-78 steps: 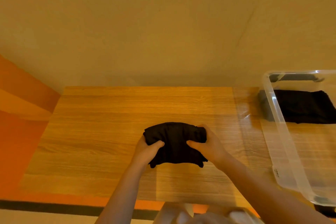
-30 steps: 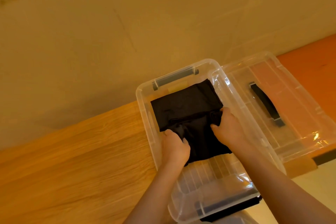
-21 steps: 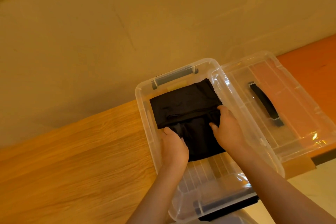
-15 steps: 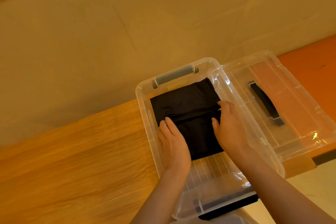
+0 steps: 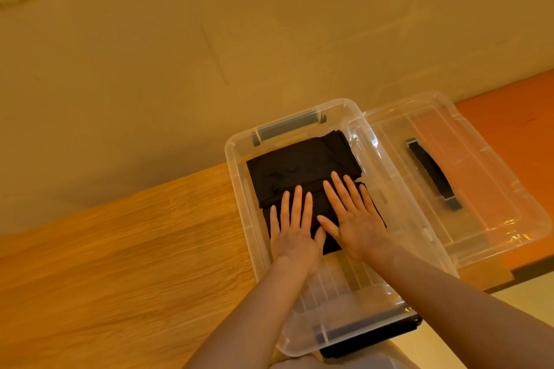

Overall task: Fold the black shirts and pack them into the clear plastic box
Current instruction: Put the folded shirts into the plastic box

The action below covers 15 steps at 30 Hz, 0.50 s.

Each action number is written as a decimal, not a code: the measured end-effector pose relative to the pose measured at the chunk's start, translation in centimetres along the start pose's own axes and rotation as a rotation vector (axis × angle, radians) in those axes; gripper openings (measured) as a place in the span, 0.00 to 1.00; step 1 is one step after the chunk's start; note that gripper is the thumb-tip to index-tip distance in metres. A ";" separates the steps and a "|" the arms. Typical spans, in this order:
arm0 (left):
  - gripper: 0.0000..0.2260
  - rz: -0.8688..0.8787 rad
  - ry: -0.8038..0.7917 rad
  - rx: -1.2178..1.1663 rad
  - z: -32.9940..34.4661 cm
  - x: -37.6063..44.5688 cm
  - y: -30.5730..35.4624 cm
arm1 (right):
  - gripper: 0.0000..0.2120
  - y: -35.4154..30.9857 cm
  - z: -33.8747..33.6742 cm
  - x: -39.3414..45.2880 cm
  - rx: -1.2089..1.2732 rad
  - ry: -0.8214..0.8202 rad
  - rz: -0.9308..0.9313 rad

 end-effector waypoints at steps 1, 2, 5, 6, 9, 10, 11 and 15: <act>0.28 0.003 0.011 0.004 0.3 0.1 -0.1 | 0.33 0.0 0.1 0.0 0.008 0.018 0.003; 0.28 0.006 0.027 0.009 0.4 0.2 -0.1 | 0.33 0.1 0.1 0.0 0.011 0.024 0.013; 0.33 -0.009 0.046 0.013 0.6 0.5 -0.4 | 0.33 0.2 -0.1 0.0 0.022 0.021 0.034; 0.33 -0.016 0.046 0.009 0.5 0.4 -0.4 | 0.33 0.2 -0.1 0.0 0.022 0.017 0.038; 0.30 -0.021 0.060 0.030 -0.1 0.0 -0.1 | 0.33 0.2 -0.4 -0.1 0.024 -0.005 0.056; 0.29 -0.017 0.060 0.039 -0.3 -0.2 -0.1 | 0.33 0.1 -0.6 -0.2 0.022 -0.008 0.058; 0.29 -0.008 0.069 0.045 -0.7 -0.4 0.0 | 0.35 0.0 -1.0 -0.4 0.017 0.005 0.053; 0.29 0.074 0.122 0.068 -2.6 -1.5 0.6 | 0.43 -0.4 -3.1 -1.1 0.009 0.051 0.022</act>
Point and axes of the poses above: each hand's wrist, its own x-axis towards the middle knuckle, its own z-axis out of the palm, y = z × x, the point moved 7 cm from there along x, towards the middle knuckle, and after that the axes turned 14 degrees about z, right-handed, at the moved point
